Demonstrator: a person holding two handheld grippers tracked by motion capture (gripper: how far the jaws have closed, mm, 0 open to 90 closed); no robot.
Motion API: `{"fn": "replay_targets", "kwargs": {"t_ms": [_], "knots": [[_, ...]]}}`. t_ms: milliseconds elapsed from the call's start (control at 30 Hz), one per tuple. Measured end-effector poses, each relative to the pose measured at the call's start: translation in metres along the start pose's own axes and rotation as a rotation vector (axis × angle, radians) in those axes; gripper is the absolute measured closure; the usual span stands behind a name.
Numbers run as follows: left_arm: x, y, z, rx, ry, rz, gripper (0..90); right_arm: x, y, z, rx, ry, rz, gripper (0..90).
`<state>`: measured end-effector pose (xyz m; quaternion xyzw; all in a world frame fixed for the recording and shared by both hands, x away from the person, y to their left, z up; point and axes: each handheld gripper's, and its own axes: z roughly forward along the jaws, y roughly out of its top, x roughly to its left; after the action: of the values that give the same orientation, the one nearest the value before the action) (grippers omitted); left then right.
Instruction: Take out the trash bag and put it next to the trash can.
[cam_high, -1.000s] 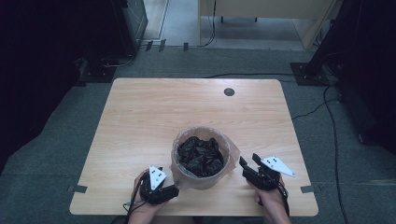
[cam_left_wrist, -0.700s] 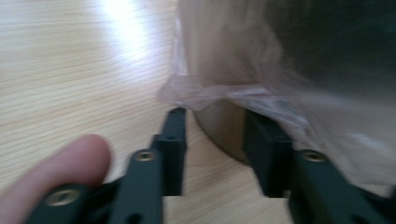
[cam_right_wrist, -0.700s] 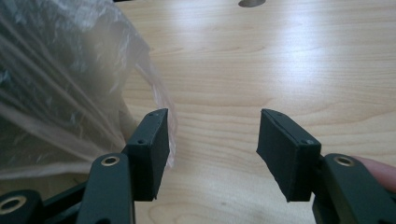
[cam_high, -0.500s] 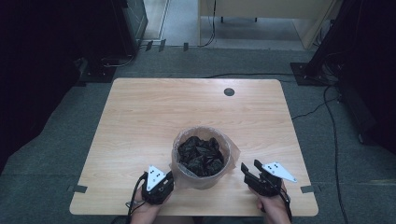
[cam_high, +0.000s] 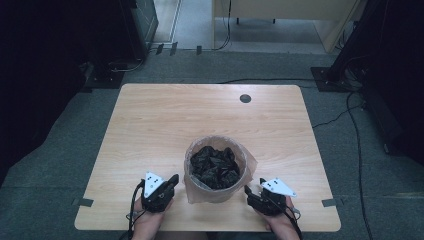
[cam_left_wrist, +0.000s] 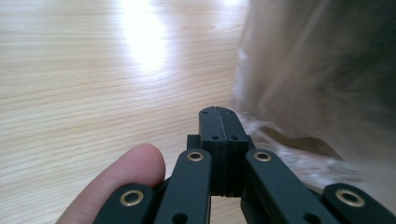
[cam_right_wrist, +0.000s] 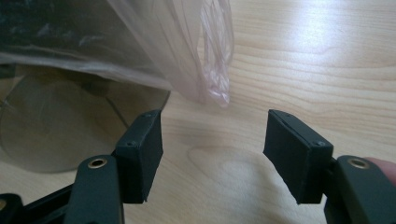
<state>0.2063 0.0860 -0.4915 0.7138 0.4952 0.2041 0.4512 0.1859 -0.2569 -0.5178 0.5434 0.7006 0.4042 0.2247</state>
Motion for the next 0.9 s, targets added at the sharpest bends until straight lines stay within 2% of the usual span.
{"fn": "replay_targets", "kwargs": {"t_ms": [33, 100, 200, 267, 333, 367, 467, 533, 633, 767, 900], "knots": [[0.001, -0.001, 0.0, 0.011, 0.0, 0.006, 90.0, 0.0, 0.001, 0.001, 0.001, -0.002, 0.004, 37.3], [0.002, -0.005, 0.001, 0.059, -0.008, 0.027, 77.8, 0.0, 0.002, 0.004, 0.004, -0.008, 0.001, 37.3], [-0.003, -0.016, 0.005, 0.141, 0.009, 0.057, 61.3, -0.001, 0.005, 0.007, 0.005, -0.018, 0.011, 38.2], [-0.012, -0.022, 0.009, 0.191, 0.024, 0.106, 53.9, -0.002, 0.006, 0.011, 0.009, -0.029, 0.018, 41.0], [-0.021, -0.025, 0.013, 0.21, 0.034, 0.159, 47.1, -0.002, 0.008, 0.014, 0.009, -0.039, 0.022, 44.0], [-0.025, -0.026, 0.015, 0.209, 0.035, 0.172, 45.0, -0.002, 0.009, 0.015, 0.008, -0.043, 0.02, 46.0], [-0.03, -0.023, 0.022, 0.205, 0.04, 0.177, 38.0, -0.002, 0.012, 0.019, 0.001, -0.049, 0.031, 54.7], [-0.03, -0.02, 0.023, 0.193, 0.037, 0.156, 35.8, -0.002, 0.013, 0.021, -0.002, -0.05, 0.034, 63.3], [-0.031, -0.016, 0.02, 0.154, 0.026, 0.152, 34.5, 0.0, 0.014, 0.023, -0.008, -0.039, 0.032, 74.4], [-0.035, -0.013, 0.015, 0.1, 0.027, 0.204, 40.1, 0.0, 0.015, 0.024, -0.015, -0.024, 0.028, 81.9], [-0.042, -0.016, 0.015, 0.072, 0.005, 0.286, 56.1, 0.001, 0.015, 0.023, -0.024, -0.014, 0.026, 85.5]]}}
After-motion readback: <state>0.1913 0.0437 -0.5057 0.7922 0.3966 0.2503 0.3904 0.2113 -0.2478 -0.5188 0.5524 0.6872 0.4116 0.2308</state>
